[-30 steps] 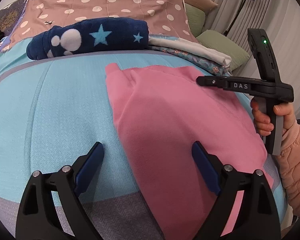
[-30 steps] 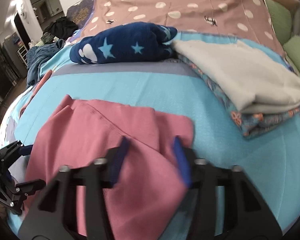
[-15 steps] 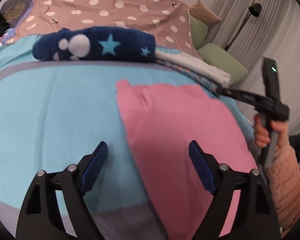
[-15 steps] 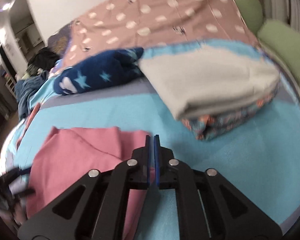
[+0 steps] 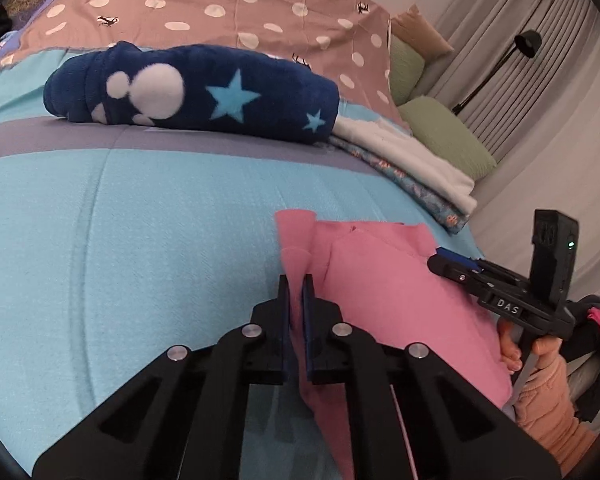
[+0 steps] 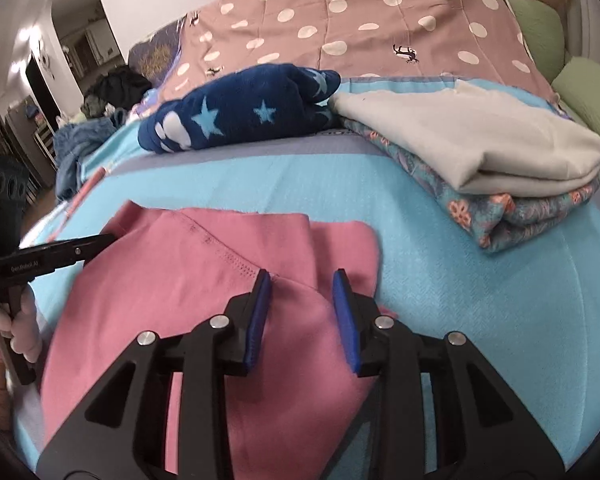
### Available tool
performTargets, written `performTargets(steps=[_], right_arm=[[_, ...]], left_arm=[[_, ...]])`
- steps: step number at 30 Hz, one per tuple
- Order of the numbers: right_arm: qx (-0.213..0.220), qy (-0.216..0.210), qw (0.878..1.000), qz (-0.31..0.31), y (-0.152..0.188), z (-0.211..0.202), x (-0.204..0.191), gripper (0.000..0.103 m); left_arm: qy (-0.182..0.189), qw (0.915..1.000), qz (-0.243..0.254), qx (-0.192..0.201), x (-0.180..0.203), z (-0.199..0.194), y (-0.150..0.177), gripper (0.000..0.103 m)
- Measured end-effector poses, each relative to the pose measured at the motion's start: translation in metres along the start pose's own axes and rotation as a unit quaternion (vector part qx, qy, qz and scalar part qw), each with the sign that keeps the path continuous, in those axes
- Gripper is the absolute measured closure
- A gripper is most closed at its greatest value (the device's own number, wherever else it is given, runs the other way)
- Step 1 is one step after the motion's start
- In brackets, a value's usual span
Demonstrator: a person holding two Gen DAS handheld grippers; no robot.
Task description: Fold small clothes
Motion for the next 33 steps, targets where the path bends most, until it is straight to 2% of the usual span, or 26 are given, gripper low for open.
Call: performTargets(steps=[1,3,4,6,8,9,10,11,12,13,14,15,16,17,18,19,21,24,26,27,28,29,30,32,33], right_arm=[[0.0,-0.001,1.0,0.001,0.001,-0.001,0.001,0.07],[-0.001,-0.004,1.0,0.004,0.003,0.001,0.002,0.07],[0.0,-0.005,1.0,0.006,0.003,0.0,0.002,0.07],[0.001,-0.008,1.0,0.008,0.002,0.0,0.002,0.07],[0.001,-0.01,1.0,0.009,0.002,0.0,0.003,0.069],[0.001,-0.011,1.0,0.01,0.002,0.0,0.003,0.069],[0.001,-0.012,1.0,0.011,0.002,0.0,0.003,0.069],[0.001,-0.012,1.0,0.011,0.003,0.0,0.003,0.068],[0.001,-0.012,1.0,0.012,0.003,-0.001,0.003,0.068],[0.001,-0.012,1.0,0.012,0.003,-0.001,0.003,0.068],[0.001,-0.012,1.0,0.011,0.003,0.0,0.003,0.068],[0.001,-0.012,1.0,0.011,0.003,0.0,0.003,0.068],[0.002,-0.012,1.0,0.011,0.003,0.0,0.003,0.068],[0.002,-0.013,1.0,0.012,0.003,0.0,0.003,0.068],[0.002,-0.014,1.0,0.013,0.003,0.0,0.004,0.068],[0.002,-0.015,1.0,0.015,0.002,-0.001,0.004,0.068],[0.003,-0.019,1.0,0.018,0.003,-0.001,0.004,0.068],[0.006,-0.018,1.0,0.019,0.0,-0.004,0.003,0.067],[0.013,-0.016,1.0,0.007,-0.008,-0.007,0.001,0.062],[0.014,-0.007,1.0,0.0,-0.013,-0.007,0.001,0.061],[0.01,-0.002,1.0,-0.005,-0.015,-0.006,0.001,0.059],[0.0,-0.006,1.0,-0.011,-0.017,-0.002,0.0,0.057],[-0.023,-0.028,0.999,-0.018,-0.016,0.006,-0.004,0.056],[-0.033,-0.029,0.998,-0.038,-0.016,0.017,-0.007,0.092],[-0.028,-0.017,0.998,-0.056,-0.017,0.019,-0.009,0.095]], left_arm=[[-0.003,1.0,-0.004,0.002,-0.005,0.0,-0.001,0.1],[-0.054,0.9985,-0.006,0.01,-0.023,0.0,-0.001,0.103],[-0.063,0.9978,-0.015,0.013,-0.03,0.0,-0.001,0.103],[-0.033,0.998,-0.046,0.026,-0.037,-0.006,-0.005,0.103],[-0.002,0.9988,-0.04,0.027,-0.027,-0.012,-0.007,0.103],[0.007,0.9993,-0.03,0.022,-0.02,-0.013,-0.008,0.097],[0.011,0.9996,-0.02,0.018,-0.013,-0.013,-0.009,0.075],[0.011,0.9997,-0.013,0.017,-0.009,-0.013,-0.009,0.063],[0.009,0.9999,0.003,0.011,-0.003,-0.008,-0.009,0.057],[-0.003,0.9999,0.011,0.003,-0.003,-0.003,-0.006,0.058],[-0.021,0.9996,0.017,-0.005,-0.003,0.004,-0.005,0.064],[-0.038,0.9989,0.027,-0.012,-0.005,0.013,-0.006,0.101],[-0.043,0.9985,0.031,-0.013,-0.007,0.016,-0.006,0.1],[-0.063,0.9975,0.031,0.003,-0.014,0.014,-0.012,0.101],[-0.105,0.9941,0.022,0.017,-0.027,0.01,-0.019,0.103],[-0.127,0.9915,0.011,0.027,-0.037,0.004,-0.022,0.103],[-0.107,0.9936,-0.006,0.037,-0.04,-0.005,-0.024,0.103],[-0.042,0.9982,0.017,0.04,-0.012,-0.02,-0.016,0.102],[-0.006,0.9986,0.045,0.027,0.017,-0.02,-0.007,0.091],[0.001,0.9982,0.057,0.019,0.03,-0.016,-0.002,0.079],[0.004,0.9975,0.069,0.013,0.038,-0.012,0.003,0.07],[0.002,0.996,0.089,0.006,0.048,-0.006,0.009,0.066],[-0.008,0.9944,0.105,0.0,0.053,0.001,0.014,0.064],[-0.058,0.989,0.134,-0.028,0.05,0.025,0.029,0.064],[-0.059,0.9891,0.133,-0.022,0.048,0.033,0.031,0.061]])
Point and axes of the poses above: each gripper's, at about its wrist camera, not at the fingertips, and z roughly the way its jaws point, x to its right, y to its underside, the point moved 9 cm from there along z, roughly the way its jaws point, and after that the axes turned 2 degrees about -x, right-handed, at the moved point
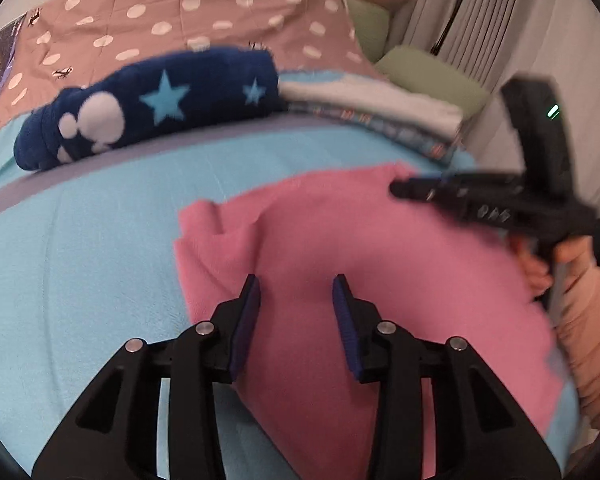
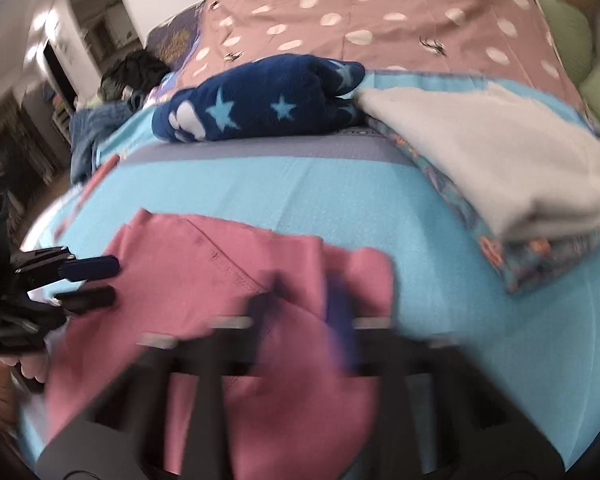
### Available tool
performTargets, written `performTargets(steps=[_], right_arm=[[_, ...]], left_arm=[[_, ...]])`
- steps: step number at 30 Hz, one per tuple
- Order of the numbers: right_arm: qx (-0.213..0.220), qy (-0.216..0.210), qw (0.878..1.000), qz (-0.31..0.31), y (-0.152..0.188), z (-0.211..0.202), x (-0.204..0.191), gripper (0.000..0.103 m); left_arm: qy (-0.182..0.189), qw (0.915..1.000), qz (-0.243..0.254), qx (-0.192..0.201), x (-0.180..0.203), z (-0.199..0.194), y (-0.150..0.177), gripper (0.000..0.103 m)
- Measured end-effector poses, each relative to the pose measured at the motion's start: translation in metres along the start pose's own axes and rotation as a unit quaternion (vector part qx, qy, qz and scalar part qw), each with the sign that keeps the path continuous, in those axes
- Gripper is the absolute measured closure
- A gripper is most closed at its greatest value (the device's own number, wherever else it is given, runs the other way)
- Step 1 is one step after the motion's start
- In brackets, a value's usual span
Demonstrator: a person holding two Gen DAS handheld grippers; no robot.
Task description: Fold small clothes
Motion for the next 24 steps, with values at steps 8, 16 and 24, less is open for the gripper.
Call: performTargets(steps=[8,16,24], right_arm=[[0.026,0.067,0.993,0.09,-0.001,-0.02,0.034,0.086],[0.035,-0.003,0.996,0.08,0.091,-0.125,-0.011,0.073],[-0.018,-0.011,0.996,0.086,0.167,-0.115,-0.052,0.064]], left_arm=[[0.007,0.9993,-0.036,0.012,-0.005,-0.017,-0.002,0.06],[0.02,0.9993,-0.015,0.028,0.023,-0.082,0.049,0.036],[-0.006,0.9997,-0.014,-0.018,0.048,-0.082,0.106,0.025]])
Point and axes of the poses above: each gripper's, at about its wrist camera, not at the fingertips, and z roughly the way its jaws point, x to its right, y to its underside, the point moved 9 cm from there along z, roughly the way its jaws point, and after that the axes turned 2 degrees about -x, right-handed, at the moved point
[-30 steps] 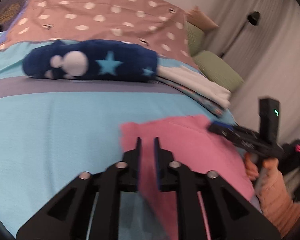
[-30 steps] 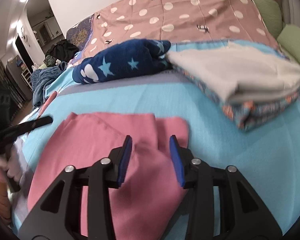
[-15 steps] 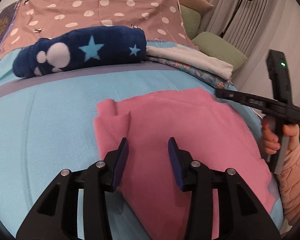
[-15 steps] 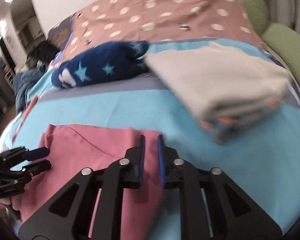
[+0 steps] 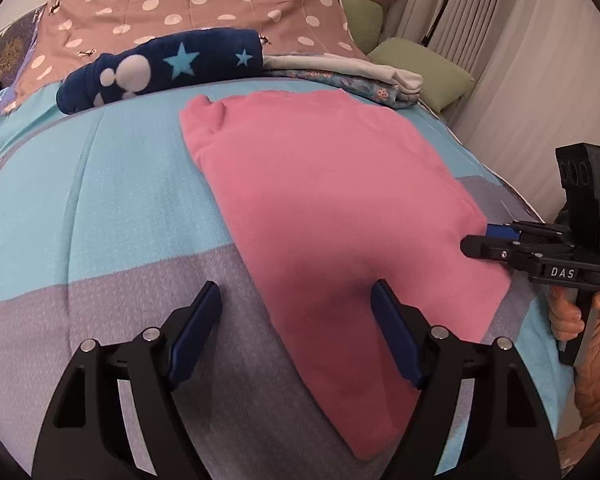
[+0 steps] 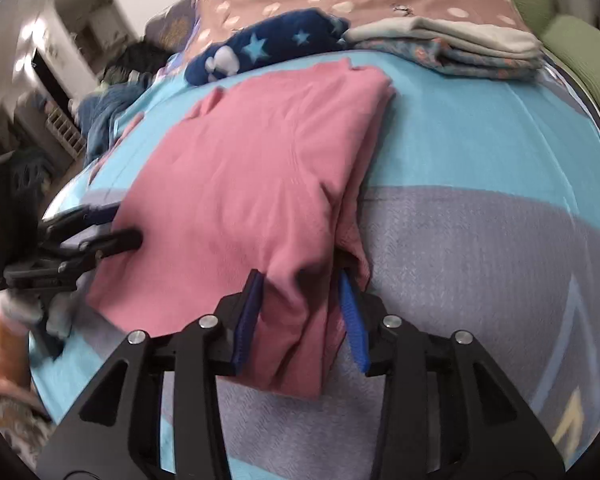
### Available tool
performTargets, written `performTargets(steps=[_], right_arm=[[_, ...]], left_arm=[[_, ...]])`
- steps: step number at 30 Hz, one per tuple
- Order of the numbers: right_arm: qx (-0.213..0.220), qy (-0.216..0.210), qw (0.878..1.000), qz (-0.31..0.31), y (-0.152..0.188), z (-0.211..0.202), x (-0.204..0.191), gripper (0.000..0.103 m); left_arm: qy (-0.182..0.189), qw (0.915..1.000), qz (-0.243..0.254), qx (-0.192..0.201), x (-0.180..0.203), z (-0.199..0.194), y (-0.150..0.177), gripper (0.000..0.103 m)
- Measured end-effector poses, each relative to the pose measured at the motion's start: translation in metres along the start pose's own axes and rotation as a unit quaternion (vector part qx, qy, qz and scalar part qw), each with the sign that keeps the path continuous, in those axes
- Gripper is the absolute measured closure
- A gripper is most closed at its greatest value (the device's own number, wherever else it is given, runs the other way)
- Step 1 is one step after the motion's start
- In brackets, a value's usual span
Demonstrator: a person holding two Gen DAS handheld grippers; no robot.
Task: Fold small clothes
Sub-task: 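Move both open grippers to the pink shirt's folded end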
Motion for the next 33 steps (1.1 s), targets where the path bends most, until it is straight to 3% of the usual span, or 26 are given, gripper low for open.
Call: performTargets(steps=[4,9,14,19,23,33], right_arm=[[0.007,0.016,1.0,0.012,0.003,-0.02,-0.004,0.062],[-0.014,0.023,1.0,-0.012,0.027,-0.022,-0.003,0.054],[0.012,0.01,1.0,0.016,0.004,-0.029,0.009,0.045],[0.0,-0.019,0.999,0.043,-0.027,-0.012,0.023,0.042],[-0.03,-0.078,0.996,0.043,-0.04,0.015,0.023,0.032],[-0.04,-0.161,0.986,0.013,-0.082,0.047,0.013,0.03]], left_arm=[[0.019,0.9998,0.001,-0.01,0.014,-0.009,0.015,0.025],[0.004,0.9997,0.023,-0.013,0.022,-0.011,0.027,0.025],[0.012,0.9998,0.007,-0.012,0.017,-0.012,0.019,0.025],[0.015,0.9996,-0.025,-0.004,-0.001,-0.005,0.0,0.025],[0.038,0.998,-0.049,-0.007,-0.015,0.007,-0.013,0.025],[0.049,0.9984,-0.028,-0.007,-0.021,0.037,-0.054,0.025]])
Point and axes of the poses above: each gripper's, at about its wrist camera, not at the fingertips, and z roughly the way its jaws point, x to its right, y to its underside, the point moved 9 cm from there along z, roughly the way its jaws point, and after that the axes turned 2 degrees about -x, right-handed, at the moved point
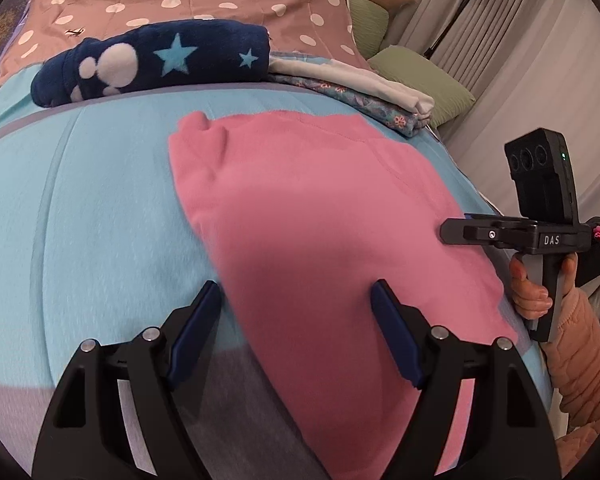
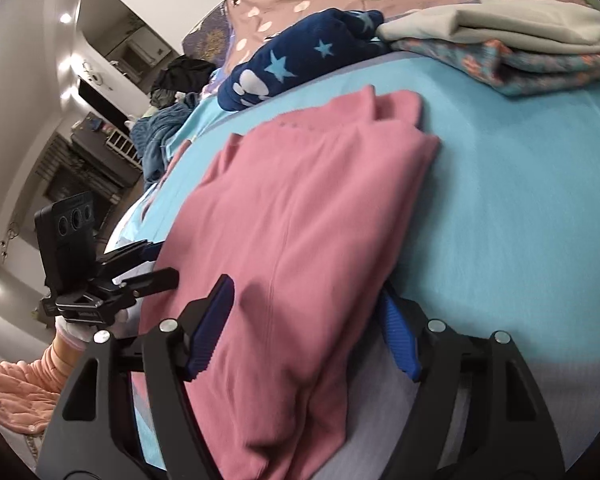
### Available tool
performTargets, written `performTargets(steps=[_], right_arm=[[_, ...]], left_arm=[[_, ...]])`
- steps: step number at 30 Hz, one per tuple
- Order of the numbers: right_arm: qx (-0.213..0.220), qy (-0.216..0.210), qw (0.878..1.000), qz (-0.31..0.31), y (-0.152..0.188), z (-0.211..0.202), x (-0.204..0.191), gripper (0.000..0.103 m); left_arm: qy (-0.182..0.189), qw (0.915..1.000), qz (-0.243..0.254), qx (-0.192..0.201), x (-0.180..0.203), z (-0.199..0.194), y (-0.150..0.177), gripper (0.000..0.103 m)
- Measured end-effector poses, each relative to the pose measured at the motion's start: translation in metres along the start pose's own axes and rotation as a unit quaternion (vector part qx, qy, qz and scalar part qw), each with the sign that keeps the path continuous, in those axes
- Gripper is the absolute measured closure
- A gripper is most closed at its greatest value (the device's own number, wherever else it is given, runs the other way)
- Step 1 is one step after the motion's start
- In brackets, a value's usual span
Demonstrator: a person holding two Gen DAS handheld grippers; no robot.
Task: Fold small clothes
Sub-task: 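Move both open grippers to the pink shirt's folded end, then grasp the folded pink shirt with both grippers and lift it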
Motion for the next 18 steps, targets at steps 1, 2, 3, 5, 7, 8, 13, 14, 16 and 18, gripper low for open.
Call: performTargets(steps=[1,2,3,5,7,8,13,14,16,18], right_arm=[[-0.003,-0.003,1.0,-0.004,-0.005,0.004,0.0,0.031],[-0.003,-0.005,1.0,-0.008,-0.008,0.007,-0.001,0.033],[-0.005,-0.005,1.0,-0.014,-0.014,0.011,-0.001,0.034],[-0.007,-0.004,1.0,-0.025,-0.021,0.017,-0.002,0.039],[-0.007,-0.001,0.999,-0.036,-0.026,0.022,-0.001,0.043],[-0.005,0.0,0.999,-0.037,-0.028,0.023,0.0,0.047],[0.016,0.029,0.999,-0.036,-0.032,0.023,0.003,0.058],[0.019,0.043,0.998,-0.043,-0.032,0.023,0.002,0.066],[0.029,0.057,0.997,-0.039,-0.033,0.02,-0.002,0.085],[0.047,0.066,0.996,-0.03,-0.035,0.009,-0.012,0.086]], left_arm=[[0.001,1.0,0.003,0.0,0.0,0.003,-0.004,0.025],[0.002,1.0,0.004,-0.001,-0.001,0.005,-0.007,0.025],[0.004,1.0,0.003,-0.002,-0.002,0.008,-0.01,0.025],[0.011,0.9999,0.002,-0.002,-0.005,0.013,-0.017,0.025],[0.021,0.9998,0.0,0.001,-0.007,0.018,-0.024,0.025],[0.025,0.9997,-0.004,0.006,-0.008,0.02,-0.027,0.026],[0.032,0.9983,-0.046,0.018,-0.022,0.02,-0.04,0.072],[0.033,0.9979,-0.052,0.02,-0.022,0.019,-0.041,0.074],[0.024,0.9979,-0.053,0.027,-0.018,0.013,-0.042,0.082],[0.014,0.9981,-0.042,0.043,-0.007,-0.001,-0.045,0.084]])
Point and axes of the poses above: each gripper's, at about its wrist camera, not at the fingertips, and z roughly the way its jaws point, x to its right, y to its underside, the point moved 9 cm from there along z, roughly the way its jaws point, and after that the axes turned 2 degrees about -x, right-handed, at the moved point
